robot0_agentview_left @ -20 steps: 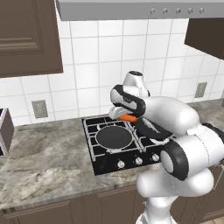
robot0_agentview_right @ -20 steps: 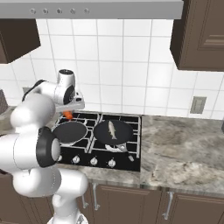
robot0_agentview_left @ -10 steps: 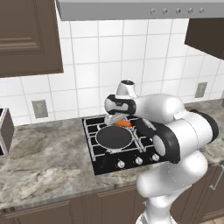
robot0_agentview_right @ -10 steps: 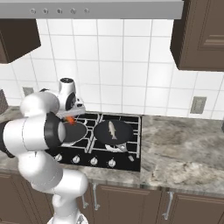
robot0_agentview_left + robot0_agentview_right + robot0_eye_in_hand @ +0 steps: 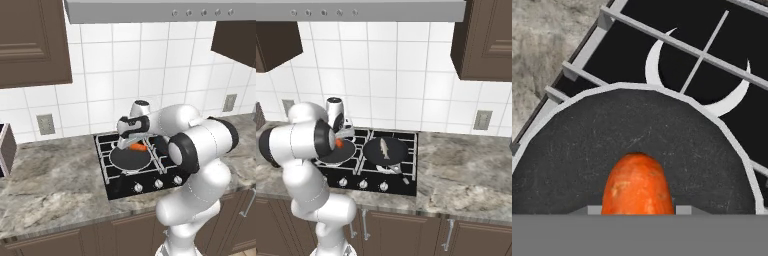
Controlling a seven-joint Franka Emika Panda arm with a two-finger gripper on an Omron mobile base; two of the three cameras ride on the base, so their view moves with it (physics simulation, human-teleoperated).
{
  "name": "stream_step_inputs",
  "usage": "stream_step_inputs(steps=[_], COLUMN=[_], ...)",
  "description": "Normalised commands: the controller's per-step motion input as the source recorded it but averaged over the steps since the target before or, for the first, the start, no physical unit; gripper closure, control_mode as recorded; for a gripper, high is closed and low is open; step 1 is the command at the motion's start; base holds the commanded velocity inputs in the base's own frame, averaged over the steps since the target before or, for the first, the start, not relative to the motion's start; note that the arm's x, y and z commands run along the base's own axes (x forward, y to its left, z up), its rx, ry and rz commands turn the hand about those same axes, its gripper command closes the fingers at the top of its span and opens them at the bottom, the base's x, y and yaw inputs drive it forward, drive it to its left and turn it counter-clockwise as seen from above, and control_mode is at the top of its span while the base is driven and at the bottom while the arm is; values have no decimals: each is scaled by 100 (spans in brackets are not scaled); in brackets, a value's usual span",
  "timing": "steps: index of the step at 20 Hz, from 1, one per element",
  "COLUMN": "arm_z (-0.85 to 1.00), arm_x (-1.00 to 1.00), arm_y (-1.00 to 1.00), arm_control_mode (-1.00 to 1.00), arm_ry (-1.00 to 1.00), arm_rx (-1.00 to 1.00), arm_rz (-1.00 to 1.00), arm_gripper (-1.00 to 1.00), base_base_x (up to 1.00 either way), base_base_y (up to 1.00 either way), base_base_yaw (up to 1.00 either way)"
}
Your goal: Place both pans onto different burners. Then place the carrot and the fish on different pans.
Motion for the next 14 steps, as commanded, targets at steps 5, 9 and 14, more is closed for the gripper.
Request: stream_step_inputs(steps=[5, 9, 14], arm_z=[-33, -35, -35], arm_x=[10, 14, 22], arm_y=[5, 13, 13], arm_control_mode=[-100, -100, -100], arm_ry=[0, 0, 2], arm_rx=[0, 0, 0], arm_rz=[0, 0, -1], arm_gripper=[100, 100, 100], base_base_x=[0, 0, 0], base_base_y=[0, 0, 0], base_base_yaw=[0, 0, 0])
